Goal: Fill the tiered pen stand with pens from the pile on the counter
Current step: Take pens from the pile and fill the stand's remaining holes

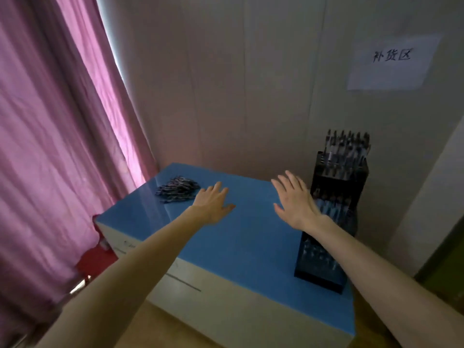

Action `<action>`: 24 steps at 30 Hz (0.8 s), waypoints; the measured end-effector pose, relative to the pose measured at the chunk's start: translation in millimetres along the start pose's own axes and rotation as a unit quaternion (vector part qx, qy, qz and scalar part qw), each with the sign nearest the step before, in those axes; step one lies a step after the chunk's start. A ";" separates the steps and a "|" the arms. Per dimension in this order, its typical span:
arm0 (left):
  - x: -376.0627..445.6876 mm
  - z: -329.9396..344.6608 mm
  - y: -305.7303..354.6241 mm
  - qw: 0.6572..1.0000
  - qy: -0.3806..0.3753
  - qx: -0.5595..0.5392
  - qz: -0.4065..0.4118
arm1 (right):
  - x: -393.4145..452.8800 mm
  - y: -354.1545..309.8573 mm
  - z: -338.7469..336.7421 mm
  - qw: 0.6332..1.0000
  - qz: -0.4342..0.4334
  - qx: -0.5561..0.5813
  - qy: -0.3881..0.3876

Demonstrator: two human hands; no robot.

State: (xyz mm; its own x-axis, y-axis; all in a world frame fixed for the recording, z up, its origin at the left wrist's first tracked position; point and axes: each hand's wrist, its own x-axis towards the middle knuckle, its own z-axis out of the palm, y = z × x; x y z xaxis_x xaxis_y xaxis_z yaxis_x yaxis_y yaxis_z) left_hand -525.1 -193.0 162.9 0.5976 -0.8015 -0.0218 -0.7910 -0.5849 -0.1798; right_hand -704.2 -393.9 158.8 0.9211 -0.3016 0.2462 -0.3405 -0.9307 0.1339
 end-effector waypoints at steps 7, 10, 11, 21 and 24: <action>-37.1 82.0 -147.8 0.995 -0.103 0.004 -0.018 | 104.6 -145.5 65.3 0.994 0.001 0.062 -0.093; -48.9 107.2 -211.8 0.991 -0.132 0.015 -0.028 | 137.7 -205.7 99.5 0.984 0.011 0.100 -0.144; -50.6 114.2 -233.1 0.990 -0.135 0.026 -0.028 | 145.8 -223.0 110.4 0.983 0.011 0.095 -0.156; -6.7 168.2 -359.1 0.985 -0.158 -0.023 -0.062 | 217.4 -300.4 176.3 0.965 0.008 0.105 -0.239; 19.0 191.9 -368.1 0.985 -0.162 -0.041 -0.039 | 250.7 -309.3 193.5 0.962 0.011 0.117 -0.247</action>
State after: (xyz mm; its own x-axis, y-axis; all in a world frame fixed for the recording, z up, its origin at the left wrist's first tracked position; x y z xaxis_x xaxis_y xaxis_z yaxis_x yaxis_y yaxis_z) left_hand -197.4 30.9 40.0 0.6573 -0.6790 -0.3269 -0.7406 -0.6624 -0.1133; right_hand -331.5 -221.7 -6.6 0.9111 -0.3301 -0.2468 -0.3628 -0.9265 -0.1001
